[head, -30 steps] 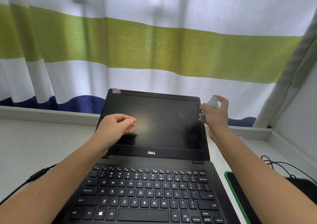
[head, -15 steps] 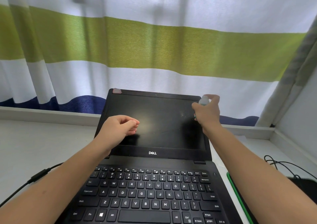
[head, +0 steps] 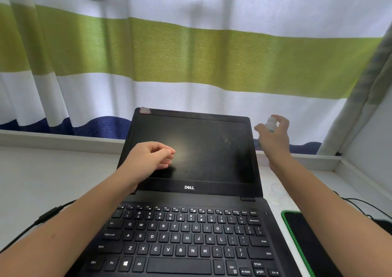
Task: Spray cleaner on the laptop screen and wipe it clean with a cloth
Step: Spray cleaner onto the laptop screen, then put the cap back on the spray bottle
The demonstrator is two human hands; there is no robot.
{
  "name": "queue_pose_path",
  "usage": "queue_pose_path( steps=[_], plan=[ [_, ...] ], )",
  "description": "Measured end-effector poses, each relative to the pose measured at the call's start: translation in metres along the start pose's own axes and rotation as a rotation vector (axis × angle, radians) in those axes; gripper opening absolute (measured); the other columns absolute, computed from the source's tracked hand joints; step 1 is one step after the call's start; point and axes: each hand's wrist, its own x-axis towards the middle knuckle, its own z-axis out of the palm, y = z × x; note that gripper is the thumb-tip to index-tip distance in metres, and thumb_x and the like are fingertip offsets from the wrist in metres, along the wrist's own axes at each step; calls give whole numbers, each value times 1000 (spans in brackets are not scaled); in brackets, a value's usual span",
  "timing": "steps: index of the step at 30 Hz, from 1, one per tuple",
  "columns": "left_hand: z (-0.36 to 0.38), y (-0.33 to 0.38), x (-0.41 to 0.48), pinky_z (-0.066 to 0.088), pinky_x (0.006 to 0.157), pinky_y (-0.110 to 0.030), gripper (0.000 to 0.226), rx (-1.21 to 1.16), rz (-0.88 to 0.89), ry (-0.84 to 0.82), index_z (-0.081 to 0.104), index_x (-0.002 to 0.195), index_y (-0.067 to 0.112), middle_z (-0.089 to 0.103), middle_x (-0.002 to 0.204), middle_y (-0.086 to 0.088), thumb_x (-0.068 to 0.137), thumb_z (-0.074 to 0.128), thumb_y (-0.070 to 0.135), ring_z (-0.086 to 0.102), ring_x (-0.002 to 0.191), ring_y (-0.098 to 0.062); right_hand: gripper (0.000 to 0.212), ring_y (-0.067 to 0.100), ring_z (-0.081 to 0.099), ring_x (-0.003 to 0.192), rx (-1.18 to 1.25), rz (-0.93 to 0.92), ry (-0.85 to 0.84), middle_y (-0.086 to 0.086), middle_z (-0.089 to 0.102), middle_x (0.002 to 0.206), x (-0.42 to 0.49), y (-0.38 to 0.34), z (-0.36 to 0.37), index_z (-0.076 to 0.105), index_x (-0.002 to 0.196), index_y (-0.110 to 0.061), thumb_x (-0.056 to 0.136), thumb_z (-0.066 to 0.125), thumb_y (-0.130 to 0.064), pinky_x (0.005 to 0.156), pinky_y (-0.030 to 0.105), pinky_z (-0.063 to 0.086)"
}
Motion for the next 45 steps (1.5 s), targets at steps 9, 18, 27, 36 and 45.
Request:
queue_pose_path(
  steps=[9, 18, 27, 36, 45],
  plan=[
    [35, 22, -12, 54, 64, -17, 15, 5, -6, -251, 71, 84, 15, 73, 86, -4, 88, 57, 13, 67, 72, -9, 47, 17, 50, 77, 37, -87, -125, 7, 44, 104, -15, 4, -34, 39, 124, -32, 85, 54, -11, 77, 38, 50],
    [96, 43, -28, 55, 88, -28, 22, -54, -3, -460, 64, 107, 20, 68, 106, -3, 85, 63, 17, 66, 98, -14, 44, 21, 69, 85, 200, -115, -290, 3, 56, 98, -52, 6, -45, 39, 123, -33, 89, 55, -11, 70, 29, 52],
    [136, 42, -34, 53, 93, -33, 52, -251, -35, -502, 44, 133, 20, 63, 117, -14, 85, 64, 16, 62, 111, -23, 43, 18, 64, 88, 195, -148, -332, 8, 63, 105, -76, 6, -44, 39, 119, -42, 87, 60, -22, 79, 37, 53],
    [137, 34, -36, 56, 86, -28, 34, -298, -49, -509, 56, 118, 13, 63, 100, -10, 86, 61, 6, 64, 92, -19, 35, 15, 55, 104, -45, -111, -418, -10, 59, 103, -56, 4, -65, 45, 123, -39, 89, 48, -46, 87, 32, 42],
    [132, 20, -37, 57, 85, -32, 42, -193, -29, -469, 55, 123, 11, 59, 103, -8, 82, 64, 6, 66, 104, -31, 54, 16, 52, 107, -826, -42, -680, 0, 52, 114, -27, 40, -99, 49, 121, -36, 73, 72, -42, 94, 33, 43]
  ],
)
